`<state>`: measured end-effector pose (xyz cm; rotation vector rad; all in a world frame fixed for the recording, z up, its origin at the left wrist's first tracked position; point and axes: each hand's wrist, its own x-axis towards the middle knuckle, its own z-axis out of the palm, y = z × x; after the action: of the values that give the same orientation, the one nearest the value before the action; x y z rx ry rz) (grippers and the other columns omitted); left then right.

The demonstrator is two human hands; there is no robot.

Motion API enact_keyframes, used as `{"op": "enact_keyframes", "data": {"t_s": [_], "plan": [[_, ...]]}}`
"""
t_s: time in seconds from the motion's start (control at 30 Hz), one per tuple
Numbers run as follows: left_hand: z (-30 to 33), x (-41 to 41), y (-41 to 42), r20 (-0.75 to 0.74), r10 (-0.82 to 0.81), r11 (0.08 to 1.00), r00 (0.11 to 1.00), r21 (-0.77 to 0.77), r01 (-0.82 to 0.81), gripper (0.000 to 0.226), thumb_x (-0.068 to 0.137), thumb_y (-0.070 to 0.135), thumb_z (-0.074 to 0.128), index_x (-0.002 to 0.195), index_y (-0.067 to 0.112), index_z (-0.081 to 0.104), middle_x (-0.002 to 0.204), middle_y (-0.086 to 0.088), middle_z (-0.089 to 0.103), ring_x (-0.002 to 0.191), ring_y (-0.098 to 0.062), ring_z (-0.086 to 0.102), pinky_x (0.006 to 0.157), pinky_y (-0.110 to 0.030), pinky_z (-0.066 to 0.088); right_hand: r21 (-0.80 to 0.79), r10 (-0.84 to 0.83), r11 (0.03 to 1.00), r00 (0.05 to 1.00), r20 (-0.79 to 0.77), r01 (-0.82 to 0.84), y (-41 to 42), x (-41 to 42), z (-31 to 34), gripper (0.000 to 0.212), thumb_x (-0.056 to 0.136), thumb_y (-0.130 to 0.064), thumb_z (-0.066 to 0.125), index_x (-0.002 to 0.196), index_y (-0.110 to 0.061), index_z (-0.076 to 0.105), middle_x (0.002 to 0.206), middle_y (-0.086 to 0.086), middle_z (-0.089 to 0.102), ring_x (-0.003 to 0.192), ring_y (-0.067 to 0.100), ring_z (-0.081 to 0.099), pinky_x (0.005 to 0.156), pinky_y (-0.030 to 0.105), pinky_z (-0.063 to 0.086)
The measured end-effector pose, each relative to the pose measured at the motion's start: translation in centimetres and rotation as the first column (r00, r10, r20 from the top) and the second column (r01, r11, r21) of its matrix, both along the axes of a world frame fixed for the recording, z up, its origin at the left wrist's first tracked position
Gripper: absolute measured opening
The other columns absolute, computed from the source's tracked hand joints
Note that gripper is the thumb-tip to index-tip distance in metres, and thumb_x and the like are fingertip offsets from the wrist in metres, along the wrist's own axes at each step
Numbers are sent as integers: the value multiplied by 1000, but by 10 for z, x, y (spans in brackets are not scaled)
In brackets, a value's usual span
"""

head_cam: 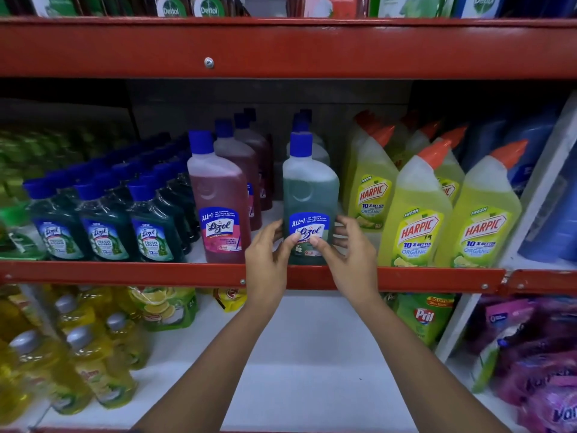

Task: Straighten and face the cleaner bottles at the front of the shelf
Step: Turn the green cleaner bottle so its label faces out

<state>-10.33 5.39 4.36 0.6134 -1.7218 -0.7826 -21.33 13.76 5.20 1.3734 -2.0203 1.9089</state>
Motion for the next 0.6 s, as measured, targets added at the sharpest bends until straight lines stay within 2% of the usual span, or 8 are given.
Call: {"op": "enact_keyframes", "data": {"t_s": [0.07, 0.17, 0.4, 0.53, 0.6], "plan": [[-1, -1, -2, 7, 7, 1000, 1000, -3, -7, 36, 88, 26, 63, 120, 12, 57, 114, -5, 66, 95, 15, 56, 73, 1, 43, 14, -7, 1000, 1000, -11, 7, -2, -1, 0, 54, 81, -29, 74, 126, -9, 52, 113, 2, 64, 90, -2, 59, 64, -1, 44], [-1, -3, -4, 20, 15, 1000, 1000, 2, -15, 36, 88, 28, 62, 120, 12, 56, 115, -5, 65, 95, 11, 56, 73, 1, 43, 17, -22, 1000, 1000, -22, 22, -4, -2, -1, 55, 82, -30, 73, 127, -9, 51, 120, 9, 65, 97, 7, 59, 65, -2, 44], [-1, -3, -4, 29, 12, 1000, 1000, -3, -12, 35, 89, 25, 62, 118, 9, 55, 115, -7, 63, 94, 11, 54, 71, 2, 42, 25, -29, 999, 999, -19, 29, -5, -3, -2, 56, 82, -32, 73, 128, -10, 50, 122, 10, 65, 101, 10, 60, 66, -3, 43], [0, -5, -5, 52, 5, 1000, 999, 0, -5, 36, 89, 28, 60, 118, 9, 53, 117, -8, 62, 96, 2, 56, 73, 1, 43, 16, -41, 999, 999, -9, 41, -6, -2, -1, 56, 82, -32, 73, 128, -11, 51, 122, 10, 65, 100, 11, 60, 66, -3, 43], [2, -5, -5, 55, -3, 1000, 998, 9, 2, 36, 89, 27, 60, 118, 8, 53, 117, -7, 62, 94, 4, 56, 72, 1, 43, 16, -40, 999, 999, -9, 41, -6, -2, -1, 56, 82, -32, 73, 128, -10, 51, 122, 10, 65, 100, 10, 60, 66, -3, 43]]}}
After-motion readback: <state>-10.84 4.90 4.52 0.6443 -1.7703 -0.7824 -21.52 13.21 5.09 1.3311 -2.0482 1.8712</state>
